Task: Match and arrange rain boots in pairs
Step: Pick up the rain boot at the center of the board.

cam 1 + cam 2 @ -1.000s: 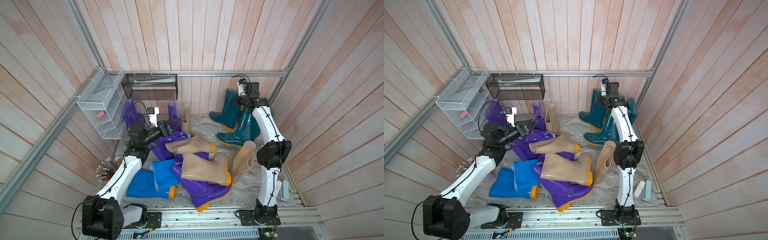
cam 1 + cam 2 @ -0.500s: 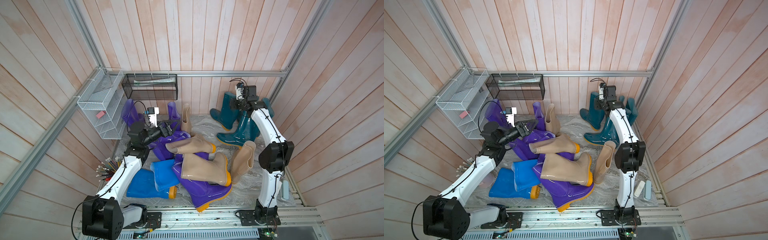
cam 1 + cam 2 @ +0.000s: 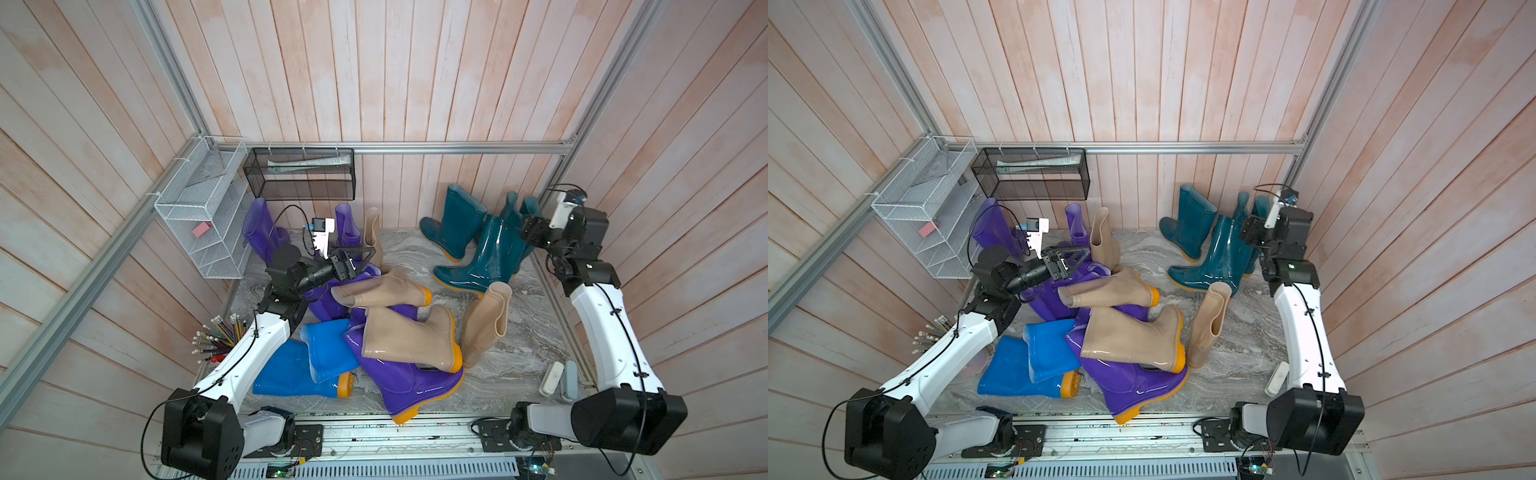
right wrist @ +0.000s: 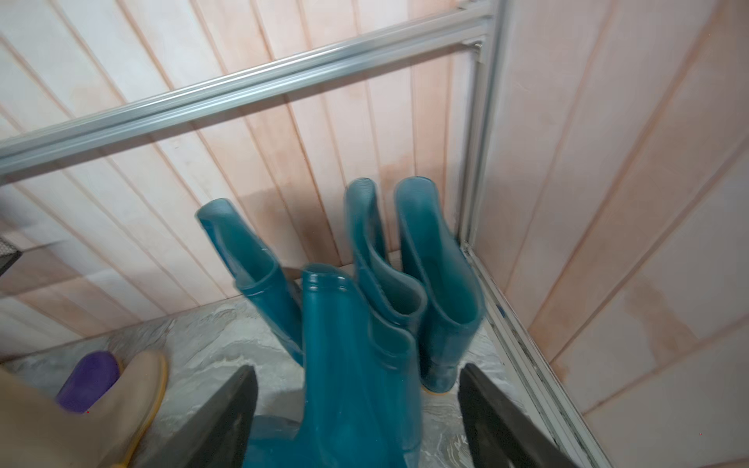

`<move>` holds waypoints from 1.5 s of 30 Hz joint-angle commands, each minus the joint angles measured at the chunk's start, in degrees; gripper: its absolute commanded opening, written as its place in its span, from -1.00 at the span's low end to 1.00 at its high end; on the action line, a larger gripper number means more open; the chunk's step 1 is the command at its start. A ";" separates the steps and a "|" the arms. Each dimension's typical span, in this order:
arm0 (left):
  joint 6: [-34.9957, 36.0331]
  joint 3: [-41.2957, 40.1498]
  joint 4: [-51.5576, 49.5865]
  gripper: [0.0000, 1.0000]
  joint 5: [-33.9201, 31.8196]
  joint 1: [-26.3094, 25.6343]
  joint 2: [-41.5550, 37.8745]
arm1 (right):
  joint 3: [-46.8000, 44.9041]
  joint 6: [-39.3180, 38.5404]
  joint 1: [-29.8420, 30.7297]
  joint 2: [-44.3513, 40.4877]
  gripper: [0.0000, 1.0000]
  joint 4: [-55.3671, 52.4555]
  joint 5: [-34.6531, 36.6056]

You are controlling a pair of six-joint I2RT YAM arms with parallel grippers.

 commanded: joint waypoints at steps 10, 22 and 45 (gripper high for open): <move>0.67 -0.09 0.59 0.95 2.11 -2.16 1.14 | -2.91 2.08 -5.96 10.05 0.68 7.46 -16.09; 2.47 0.45 -1.33 0.95 1.50 -2.18 1.25 | -1.87 0.17 -3.50 14.26 0.58 10.85 -22.87; 3.39 0.34 -2.02 0.95 0.77 -2.12 1.16 | -2.58 -1.68 3.39 7.16 -1.00 6.87 -16.79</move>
